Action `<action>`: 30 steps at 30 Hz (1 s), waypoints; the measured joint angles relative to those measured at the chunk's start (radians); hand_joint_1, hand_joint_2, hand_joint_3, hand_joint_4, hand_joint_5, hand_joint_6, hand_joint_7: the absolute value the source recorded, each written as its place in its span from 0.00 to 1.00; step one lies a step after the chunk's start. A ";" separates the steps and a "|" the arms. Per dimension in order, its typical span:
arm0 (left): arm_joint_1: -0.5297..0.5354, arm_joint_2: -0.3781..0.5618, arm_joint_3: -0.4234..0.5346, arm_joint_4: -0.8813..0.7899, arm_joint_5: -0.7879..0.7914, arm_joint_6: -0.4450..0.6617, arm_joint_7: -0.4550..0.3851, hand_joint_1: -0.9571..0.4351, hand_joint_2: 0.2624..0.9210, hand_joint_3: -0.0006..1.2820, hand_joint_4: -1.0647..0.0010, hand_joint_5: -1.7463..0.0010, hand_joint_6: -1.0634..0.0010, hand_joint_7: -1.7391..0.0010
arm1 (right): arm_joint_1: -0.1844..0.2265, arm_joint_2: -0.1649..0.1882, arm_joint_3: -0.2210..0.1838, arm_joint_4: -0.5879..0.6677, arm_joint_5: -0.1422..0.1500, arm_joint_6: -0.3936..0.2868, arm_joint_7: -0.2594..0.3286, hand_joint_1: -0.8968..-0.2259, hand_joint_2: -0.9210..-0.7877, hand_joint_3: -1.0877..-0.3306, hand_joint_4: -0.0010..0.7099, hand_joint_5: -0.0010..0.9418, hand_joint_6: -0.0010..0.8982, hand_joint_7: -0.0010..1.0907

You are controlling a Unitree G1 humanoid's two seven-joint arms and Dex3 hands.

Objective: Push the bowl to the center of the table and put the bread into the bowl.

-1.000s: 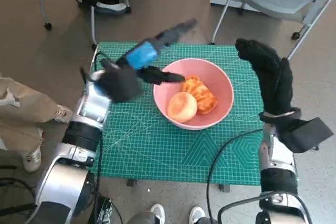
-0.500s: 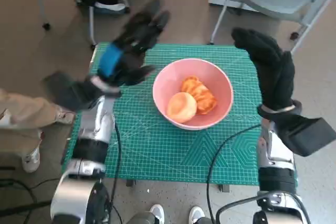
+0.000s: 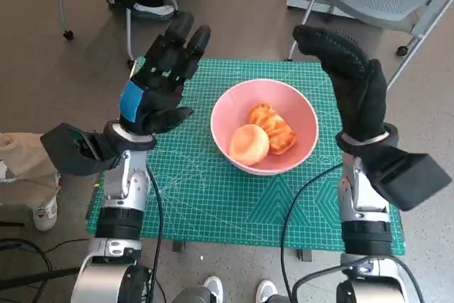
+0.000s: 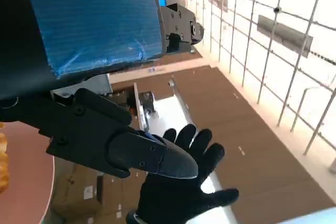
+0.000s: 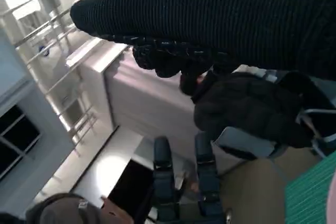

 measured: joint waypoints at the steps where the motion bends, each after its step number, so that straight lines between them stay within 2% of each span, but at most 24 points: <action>1: 0.002 -0.001 0.000 -0.002 0.002 0.000 0.003 0.27 1.00 0.03 1.00 1.00 0.86 0.98 | 0.000 0.000 0.001 0.000 0.000 0.000 0.002 0.30 0.00 0.39 0.22 0.00 0.02 0.44; 14: 0.009 -0.020 -0.005 -0.003 0.043 -0.035 0.034 0.22 1.00 0.06 1.00 1.00 0.86 0.98 | 0.000 -0.008 0.015 -0.001 -0.021 -0.002 0.005 0.29 0.00 0.39 0.23 0.01 0.02 0.44; 30: 0.008 -0.031 -0.008 0.014 0.057 -0.056 0.039 0.21 1.00 0.06 1.00 1.00 0.86 0.98 | 0.000 -0.008 0.020 -0.001 -0.036 0.001 0.000 0.29 0.00 0.40 0.23 0.00 0.02 0.44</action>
